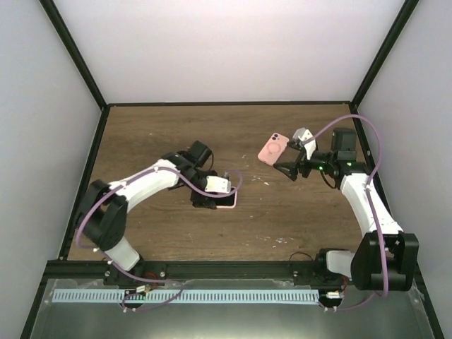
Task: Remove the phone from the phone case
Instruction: Pick up the phone at the center of the board.
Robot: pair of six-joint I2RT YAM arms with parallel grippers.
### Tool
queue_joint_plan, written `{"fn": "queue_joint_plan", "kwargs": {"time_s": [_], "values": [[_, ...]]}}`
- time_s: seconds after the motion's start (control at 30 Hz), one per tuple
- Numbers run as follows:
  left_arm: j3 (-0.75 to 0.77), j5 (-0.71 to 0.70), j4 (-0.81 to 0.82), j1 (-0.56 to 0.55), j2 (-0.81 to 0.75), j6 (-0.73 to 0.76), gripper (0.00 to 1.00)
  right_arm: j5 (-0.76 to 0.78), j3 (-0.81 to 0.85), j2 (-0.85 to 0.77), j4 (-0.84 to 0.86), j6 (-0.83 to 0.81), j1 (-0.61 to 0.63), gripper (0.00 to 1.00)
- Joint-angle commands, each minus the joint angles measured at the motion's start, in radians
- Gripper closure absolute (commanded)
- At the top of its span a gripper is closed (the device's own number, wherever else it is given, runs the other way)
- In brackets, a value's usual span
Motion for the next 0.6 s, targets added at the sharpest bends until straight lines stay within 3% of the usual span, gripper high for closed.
{"fn": "queue_joint_plan", "kwargs": {"time_s": [0.0,0.1,0.23,0.4,0.57], "values": [[-0.022,0.141,0.08,0.024,-0.145,-0.157,0.51,-0.036,0.135,0.024,-0.091,-0.175,0.044,0.0],[-0.061,0.066,0.242,0.038,-0.224,-0.327,0.51,0.009,0.23,0.087,-0.1,-0.037,0.094,0.0],[-0.077,-0.04,0.427,0.085,-0.296,-0.528,0.5,0.013,0.316,0.154,-0.026,0.294,0.181,0.0],[-0.013,-0.129,0.458,0.108,-0.31,-0.627,0.51,0.061,0.334,0.213,0.138,0.588,0.295,0.0],[0.016,-0.17,0.475,0.108,-0.317,-0.69,0.51,0.117,0.362,0.254,0.196,0.745,0.406,0.0]]}}
